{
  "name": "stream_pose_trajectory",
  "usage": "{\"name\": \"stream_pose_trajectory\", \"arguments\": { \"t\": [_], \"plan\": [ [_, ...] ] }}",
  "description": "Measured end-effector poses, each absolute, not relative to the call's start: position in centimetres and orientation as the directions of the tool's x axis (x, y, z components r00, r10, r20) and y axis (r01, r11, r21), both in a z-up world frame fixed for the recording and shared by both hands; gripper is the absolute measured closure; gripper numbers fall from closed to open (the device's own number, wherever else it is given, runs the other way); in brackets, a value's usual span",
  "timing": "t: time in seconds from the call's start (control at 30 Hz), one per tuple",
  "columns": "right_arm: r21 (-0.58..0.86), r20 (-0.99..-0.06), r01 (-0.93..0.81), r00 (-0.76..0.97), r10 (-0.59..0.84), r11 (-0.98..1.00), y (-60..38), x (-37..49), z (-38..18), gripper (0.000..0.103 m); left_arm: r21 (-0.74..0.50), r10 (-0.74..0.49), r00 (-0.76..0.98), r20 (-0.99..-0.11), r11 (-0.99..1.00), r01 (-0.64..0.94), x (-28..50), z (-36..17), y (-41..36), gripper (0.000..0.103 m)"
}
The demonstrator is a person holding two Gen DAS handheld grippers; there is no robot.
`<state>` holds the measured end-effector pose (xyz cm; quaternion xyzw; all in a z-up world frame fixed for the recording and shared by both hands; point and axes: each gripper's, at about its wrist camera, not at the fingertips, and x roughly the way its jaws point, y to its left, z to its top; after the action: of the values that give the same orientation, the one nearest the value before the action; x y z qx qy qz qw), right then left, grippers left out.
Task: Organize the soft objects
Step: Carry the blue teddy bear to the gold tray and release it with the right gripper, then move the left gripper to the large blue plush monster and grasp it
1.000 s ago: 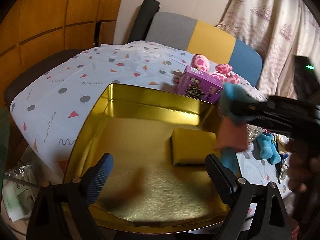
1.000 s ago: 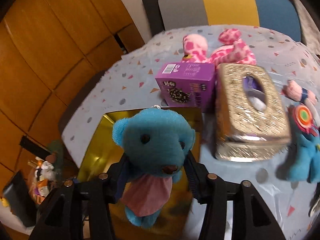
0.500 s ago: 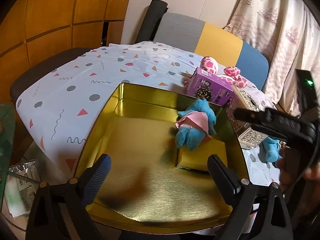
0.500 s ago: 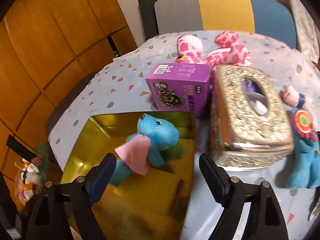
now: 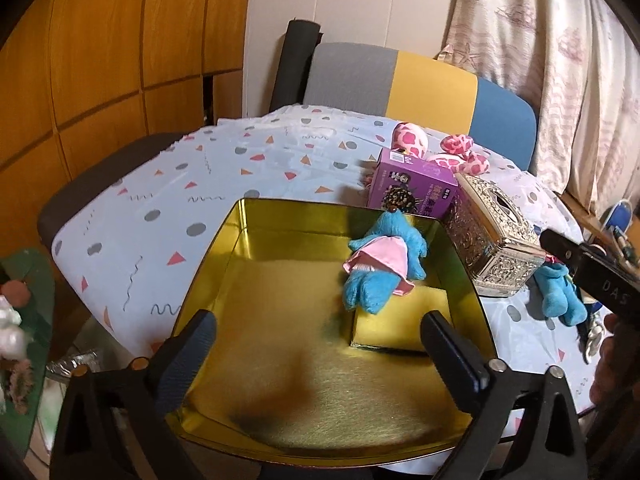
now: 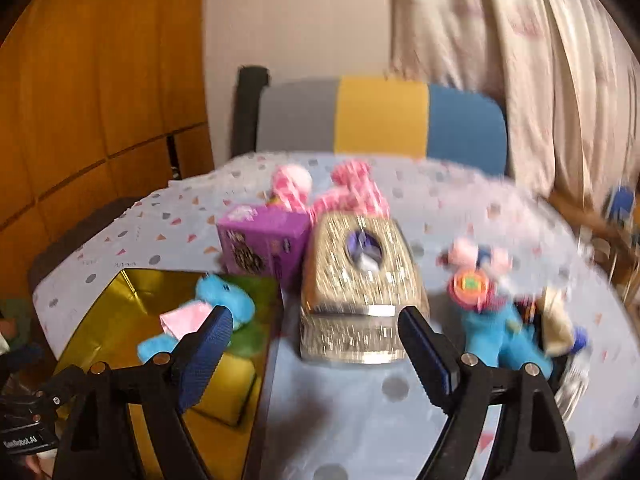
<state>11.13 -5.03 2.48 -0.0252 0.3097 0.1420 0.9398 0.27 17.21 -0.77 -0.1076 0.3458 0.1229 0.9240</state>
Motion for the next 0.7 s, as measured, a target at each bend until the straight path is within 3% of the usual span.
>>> {"name": "stream_pose_trajectory", "arguments": {
  "t": [0.17, 0.37, 0.7],
  "plan": [
    [0.103, -0.645, -0.231, 0.725, 0.242, 0.967, -7.6, 11.6, 0.8, 0.017, -0.078, 0.167, 0.74, -0.651, 0.956, -0.284, 0.1, -0.2, 16.0, 0.0],
    [0.19, -0.657, -0.196, 0.702, 0.273, 0.962, -11.6, 12.0, 0.1, 0.017, -0.042, 0.181, 0.739, -0.649, 0.961, -0.272, 0.3, -0.1, 14.7, 0.0],
    [0.239, -0.658, -0.021, 0.732, 0.178, 0.971, -20.3, 13.6, 0.9, 0.015, 0.014, 0.135, 0.738, -0.661, 0.986, -0.168, 1.3, -0.2, 11.4, 0.0]
  ]
}}
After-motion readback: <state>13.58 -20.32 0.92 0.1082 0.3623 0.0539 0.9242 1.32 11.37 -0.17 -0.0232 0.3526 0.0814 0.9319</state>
